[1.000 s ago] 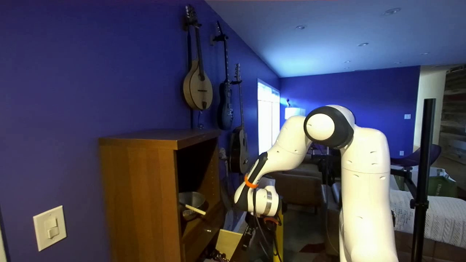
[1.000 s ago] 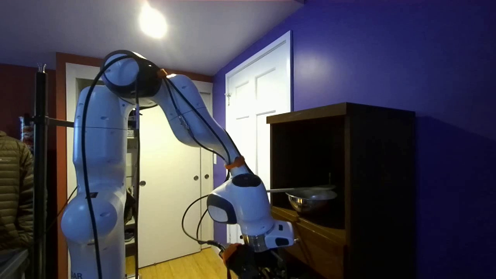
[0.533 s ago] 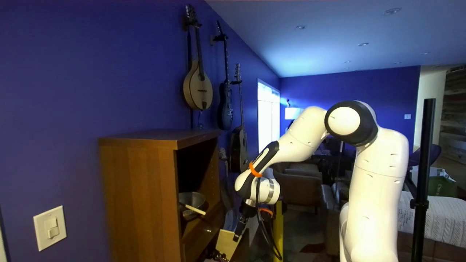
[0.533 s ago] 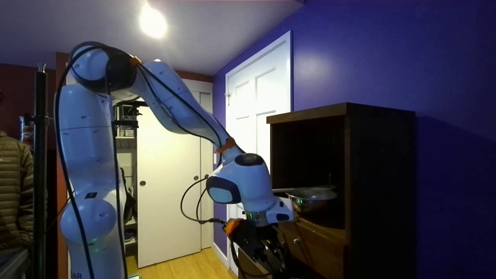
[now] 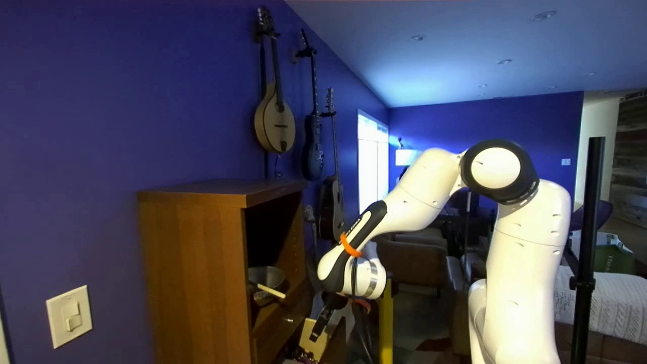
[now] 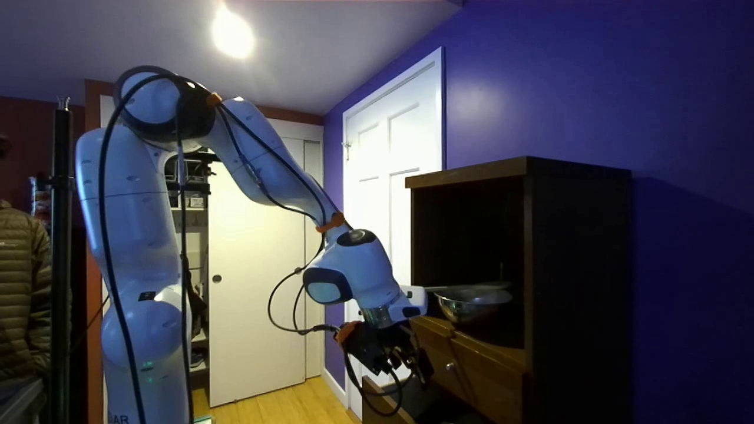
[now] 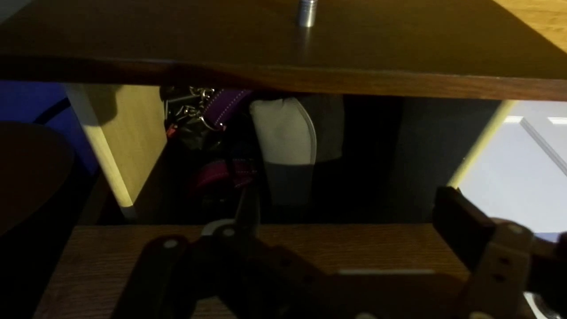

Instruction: Open the second drawer from the top

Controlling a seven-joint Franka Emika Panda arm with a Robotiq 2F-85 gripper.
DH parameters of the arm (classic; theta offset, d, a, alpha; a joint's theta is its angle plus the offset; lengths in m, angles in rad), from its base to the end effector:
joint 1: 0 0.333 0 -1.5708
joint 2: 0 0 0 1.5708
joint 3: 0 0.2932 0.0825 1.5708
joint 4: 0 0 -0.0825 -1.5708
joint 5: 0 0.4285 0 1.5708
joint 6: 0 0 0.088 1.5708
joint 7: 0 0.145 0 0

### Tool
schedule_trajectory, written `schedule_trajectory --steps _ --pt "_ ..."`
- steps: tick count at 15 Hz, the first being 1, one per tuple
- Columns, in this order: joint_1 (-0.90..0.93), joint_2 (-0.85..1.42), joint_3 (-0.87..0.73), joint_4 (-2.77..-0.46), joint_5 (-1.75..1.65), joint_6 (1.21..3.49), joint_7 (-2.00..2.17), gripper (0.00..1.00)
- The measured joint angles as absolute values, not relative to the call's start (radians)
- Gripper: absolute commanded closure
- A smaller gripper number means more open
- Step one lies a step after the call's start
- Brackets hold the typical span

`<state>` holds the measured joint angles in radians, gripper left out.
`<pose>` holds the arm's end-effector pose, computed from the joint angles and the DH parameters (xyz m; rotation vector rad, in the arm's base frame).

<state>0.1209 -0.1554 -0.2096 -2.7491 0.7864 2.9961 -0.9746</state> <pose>0.4452 -0.0812 0.2006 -2.9871 -0.1841 -0.6942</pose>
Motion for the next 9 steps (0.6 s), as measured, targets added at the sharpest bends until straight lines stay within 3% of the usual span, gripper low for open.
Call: schedule_trajectory --steps 4,9 --pt "0.209 -0.060 -0.168 -2.745 0.919 3.163 -0.944 0.00" --pt "0.238 0.055 -0.159 -2.670 0.943 3.100 -0.941 0.00"
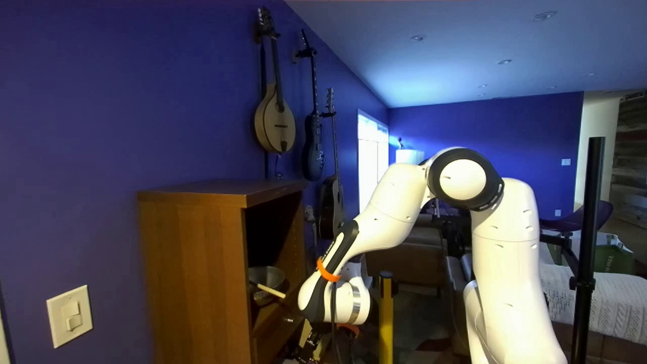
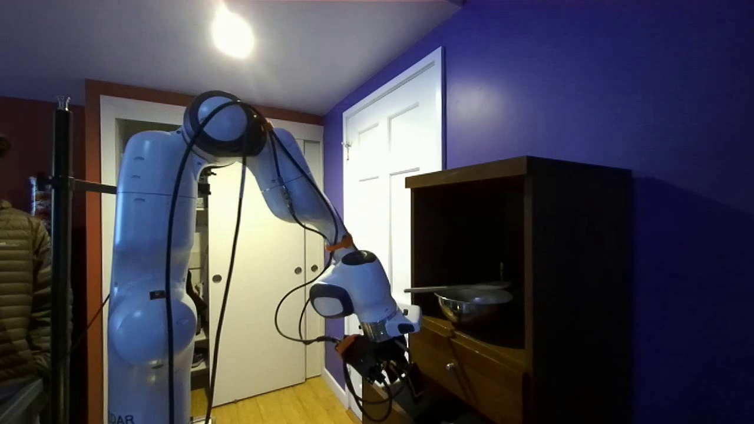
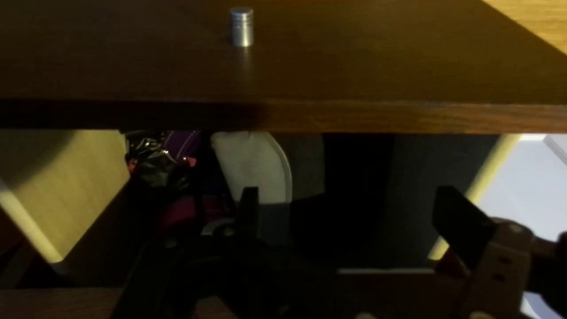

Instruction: Open the second drawer from the top

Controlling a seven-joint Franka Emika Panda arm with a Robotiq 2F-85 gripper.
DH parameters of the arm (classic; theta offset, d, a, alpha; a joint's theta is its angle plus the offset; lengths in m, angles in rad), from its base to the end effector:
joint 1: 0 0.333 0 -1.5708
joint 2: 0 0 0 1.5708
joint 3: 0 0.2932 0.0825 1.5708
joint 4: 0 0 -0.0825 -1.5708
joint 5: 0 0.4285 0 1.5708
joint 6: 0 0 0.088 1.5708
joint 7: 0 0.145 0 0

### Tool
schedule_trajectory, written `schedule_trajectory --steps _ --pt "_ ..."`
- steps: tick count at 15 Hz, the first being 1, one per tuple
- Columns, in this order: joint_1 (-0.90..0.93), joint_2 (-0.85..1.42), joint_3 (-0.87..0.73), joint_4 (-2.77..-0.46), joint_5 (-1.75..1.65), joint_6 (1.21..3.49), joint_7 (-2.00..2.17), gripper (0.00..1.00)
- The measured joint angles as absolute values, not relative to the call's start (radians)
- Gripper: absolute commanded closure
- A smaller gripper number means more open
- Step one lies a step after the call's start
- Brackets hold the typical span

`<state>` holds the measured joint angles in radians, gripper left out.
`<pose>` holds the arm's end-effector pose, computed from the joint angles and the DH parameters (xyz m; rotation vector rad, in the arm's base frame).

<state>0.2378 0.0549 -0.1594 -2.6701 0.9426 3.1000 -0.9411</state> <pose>0.4555 -0.0322 0.1473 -3.0395 -0.1307 -0.6033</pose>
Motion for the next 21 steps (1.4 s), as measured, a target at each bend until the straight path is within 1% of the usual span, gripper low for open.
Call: schedule_trajectory --steps 4,7,12,15,21 --pt "0.222 0.171 -0.176 -2.604 0.919 3.036 -0.944 0.00" --pt "0.207 0.268 -0.231 -2.592 0.734 3.046 -0.818 0.00" --pt "0.336 0.328 -0.482 -2.604 0.538 3.020 -0.726 0.00" --pt "0.391 0.318 -0.554 -2.604 0.519 2.984 -0.720 0.00" --pt "0.526 0.290 -0.734 -2.607 0.366 2.809 -0.684 0.00"
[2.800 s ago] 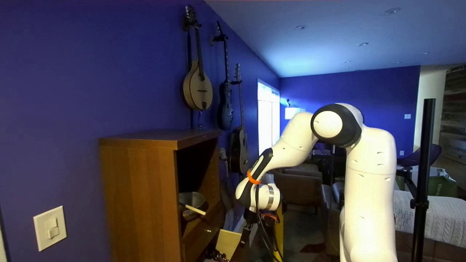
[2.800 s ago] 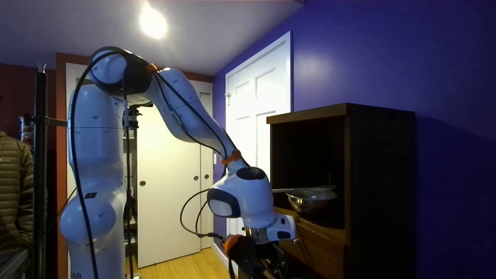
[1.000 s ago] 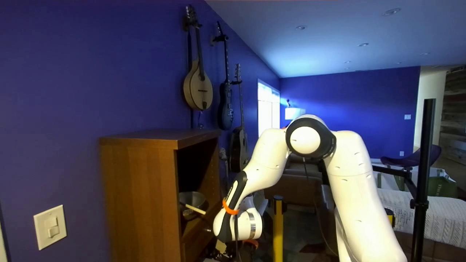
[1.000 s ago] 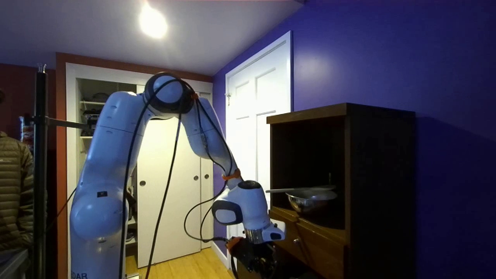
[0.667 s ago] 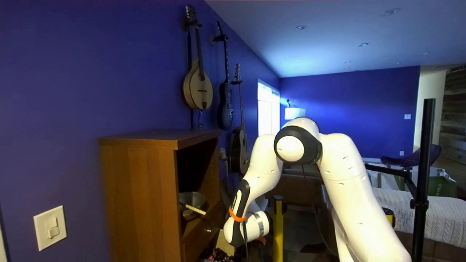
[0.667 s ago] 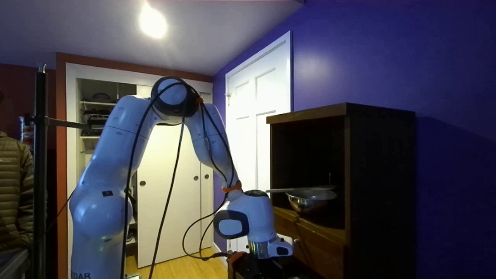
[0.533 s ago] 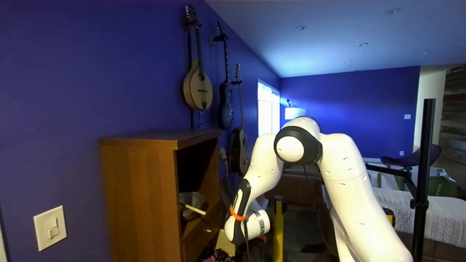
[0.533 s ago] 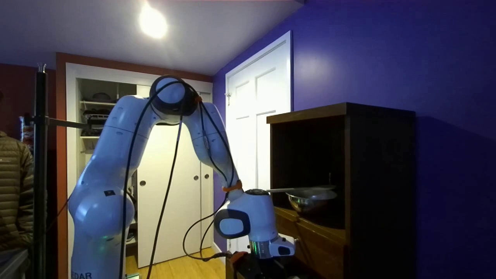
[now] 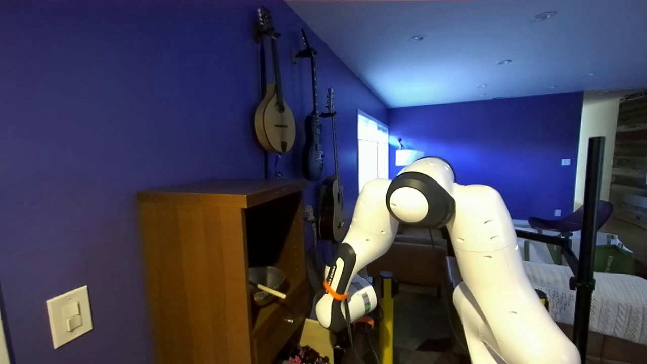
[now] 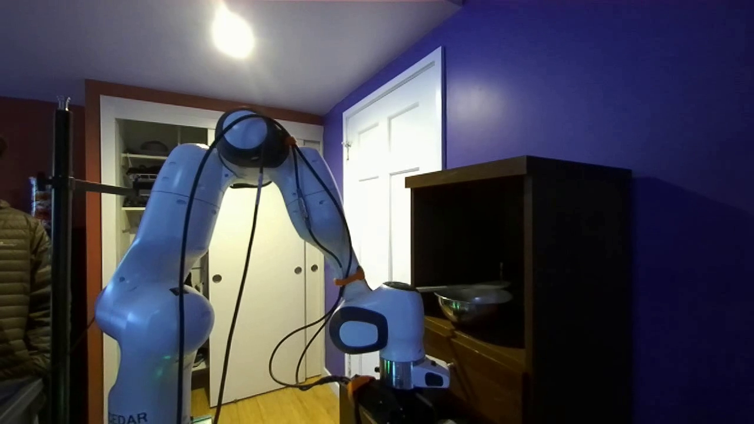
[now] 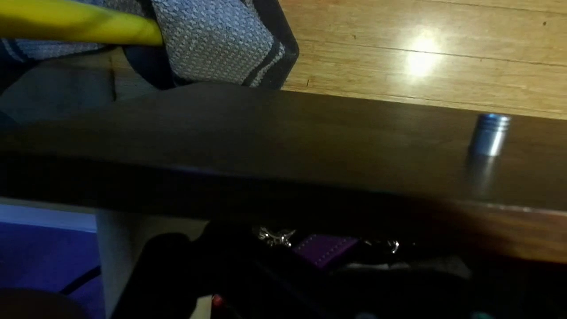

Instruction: Open the second drawer from the top

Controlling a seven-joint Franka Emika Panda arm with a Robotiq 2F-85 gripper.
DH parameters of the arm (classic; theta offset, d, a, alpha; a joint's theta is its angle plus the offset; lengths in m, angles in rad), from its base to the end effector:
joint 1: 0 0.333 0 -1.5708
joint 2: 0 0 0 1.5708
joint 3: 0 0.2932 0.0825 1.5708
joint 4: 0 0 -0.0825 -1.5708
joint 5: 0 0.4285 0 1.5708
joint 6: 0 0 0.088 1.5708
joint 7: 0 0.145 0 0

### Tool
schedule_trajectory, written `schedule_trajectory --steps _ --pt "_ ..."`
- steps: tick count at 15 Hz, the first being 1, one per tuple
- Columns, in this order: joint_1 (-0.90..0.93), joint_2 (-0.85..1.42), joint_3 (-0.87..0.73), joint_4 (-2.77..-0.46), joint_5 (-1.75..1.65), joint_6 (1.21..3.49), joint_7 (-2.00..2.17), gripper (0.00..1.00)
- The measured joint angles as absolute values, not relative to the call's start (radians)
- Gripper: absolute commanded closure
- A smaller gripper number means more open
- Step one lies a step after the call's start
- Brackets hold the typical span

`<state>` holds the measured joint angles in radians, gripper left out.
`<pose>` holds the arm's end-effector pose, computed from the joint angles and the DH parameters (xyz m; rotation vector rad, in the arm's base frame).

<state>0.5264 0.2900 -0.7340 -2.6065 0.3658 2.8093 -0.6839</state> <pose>0.4203 -0.1428 0.0802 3.0582 0.2311 -0.0223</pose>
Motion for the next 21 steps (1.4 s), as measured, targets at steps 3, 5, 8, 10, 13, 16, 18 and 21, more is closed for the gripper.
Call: schedule_trajectory --steps 3,5,8,10,13,16,18,21 --pt "0.582 0.281 -0.821 -2.608 0.287 2.751 -0.656 0.00" --pt "0.616 0.271 -0.874 -2.608 0.243 2.722 -0.641 0.00" --pt "0.663 0.256 -0.937 -2.608 0.195 2.694 -0.620 0.00" --pt "0.583 0.210 -0.866 -2.609 0.092 2.695 -0.534 0.00" --pt "0.565 0.089 -0.870 -2.615 0.094 2.691 -0.512 0.00" --pt "0.375 -0.053 -0.726 -2.612 0.068 2.687 -0.469 0.00" --pt "0.232 -0.157 -0.617 -2.615 0.076 2.655 -0.465 0.00" --pt "0.099 -0.315 -0.501 -2.645 0.126 2.617 -0.463 0.00"
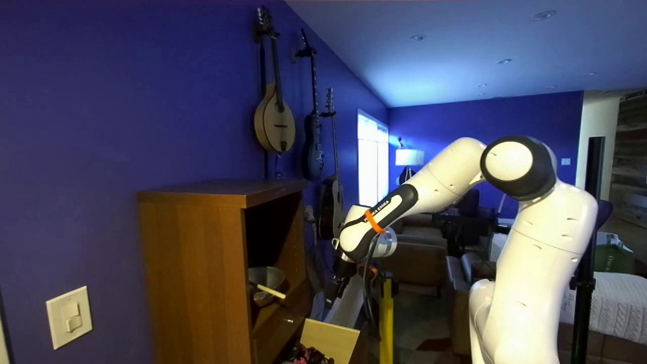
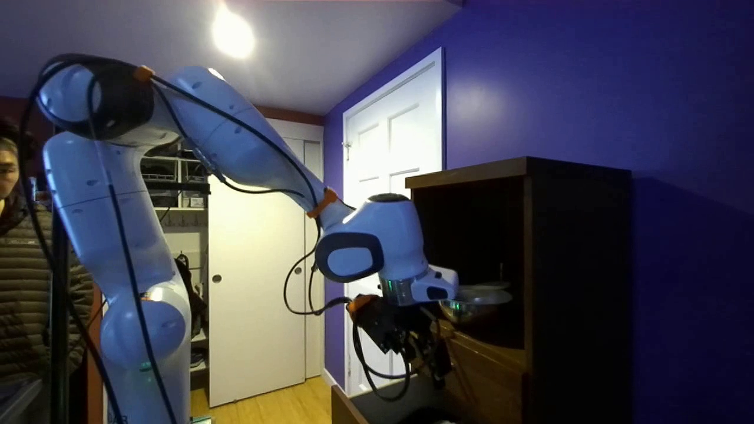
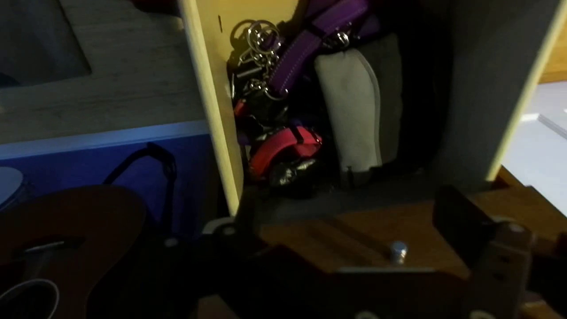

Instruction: Open the second drawer from the top

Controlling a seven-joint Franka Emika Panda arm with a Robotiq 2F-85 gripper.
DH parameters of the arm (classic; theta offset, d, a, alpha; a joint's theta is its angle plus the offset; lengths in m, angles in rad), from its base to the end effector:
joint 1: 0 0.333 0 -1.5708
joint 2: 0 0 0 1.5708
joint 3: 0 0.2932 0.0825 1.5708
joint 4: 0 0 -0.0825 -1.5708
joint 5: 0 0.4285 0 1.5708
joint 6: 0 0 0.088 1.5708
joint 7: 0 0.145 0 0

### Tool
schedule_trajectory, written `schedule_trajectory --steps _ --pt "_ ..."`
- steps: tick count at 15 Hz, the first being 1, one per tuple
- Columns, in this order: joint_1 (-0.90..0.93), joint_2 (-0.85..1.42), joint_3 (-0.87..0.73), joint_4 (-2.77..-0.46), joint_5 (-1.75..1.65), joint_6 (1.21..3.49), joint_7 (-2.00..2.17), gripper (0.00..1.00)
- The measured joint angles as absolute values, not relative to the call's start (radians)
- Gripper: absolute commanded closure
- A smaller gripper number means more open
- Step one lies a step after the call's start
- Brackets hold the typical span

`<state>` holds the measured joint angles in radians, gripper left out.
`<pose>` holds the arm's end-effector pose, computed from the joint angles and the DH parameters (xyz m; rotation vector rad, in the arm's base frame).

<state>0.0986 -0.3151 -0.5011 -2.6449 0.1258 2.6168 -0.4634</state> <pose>0.4476 -0.1700 0.2712 -2.9986 0.0573 -0.4737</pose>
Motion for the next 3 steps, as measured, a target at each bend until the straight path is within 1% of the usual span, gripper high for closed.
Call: schedule_trajectory --steps 3 --pt "0.043 -0.477 -0.431 -2.716 0.170 2.621 -0.443 0.00"
